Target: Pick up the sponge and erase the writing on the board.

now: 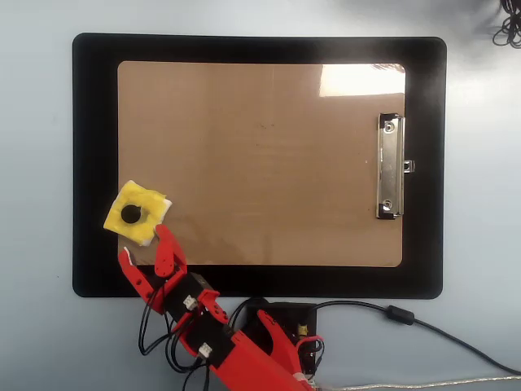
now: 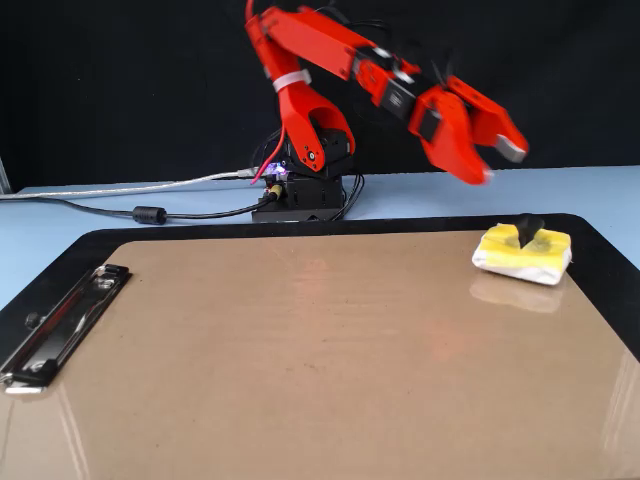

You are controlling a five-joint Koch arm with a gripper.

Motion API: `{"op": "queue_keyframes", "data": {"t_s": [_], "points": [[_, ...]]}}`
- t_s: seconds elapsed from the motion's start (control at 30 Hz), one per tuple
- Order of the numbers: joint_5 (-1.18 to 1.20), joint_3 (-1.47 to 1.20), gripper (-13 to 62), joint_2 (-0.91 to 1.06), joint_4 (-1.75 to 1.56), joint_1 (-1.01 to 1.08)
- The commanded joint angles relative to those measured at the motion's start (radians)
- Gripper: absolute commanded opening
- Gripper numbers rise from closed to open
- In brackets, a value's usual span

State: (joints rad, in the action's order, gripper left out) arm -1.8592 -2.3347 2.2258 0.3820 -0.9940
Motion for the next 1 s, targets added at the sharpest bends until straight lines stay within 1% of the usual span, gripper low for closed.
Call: {"op": "queue_keyframes", "data": {"t_s": [0.0, 0.07, 0.17, 0.2, 0.27, 0.4, 0.5, 0.7, 0.77, 0.97], "points": [[-0.051, 0.135, 33.1, 0.135, 0.397, 0.006], [-0.051, 0.276, 33.3, 0.126, 0.735, 0.064], [-0.023, 0.456, 33.4, 0.117, 1.184, 0.255], [0.003, 0.474, 33.4, 0.115, 1.301, 0.331], [0.063, 0.472, 33.5, 0.117, 1.399, 0.46], [0.206, 0.344, 33.4, 0.124, 1.442, 0.676], [0.245, 0.195, 33.4, 0.124, 1.382, 0.769], [0.242, -0.06, 33.6, 0.124, 1.247, 0.804], [0.239, -0.097, 34.0, 0.124, 1.243, 0.81], [0.235, -0.12, 34.1, 0.124, 1.252, 0.922]]}}
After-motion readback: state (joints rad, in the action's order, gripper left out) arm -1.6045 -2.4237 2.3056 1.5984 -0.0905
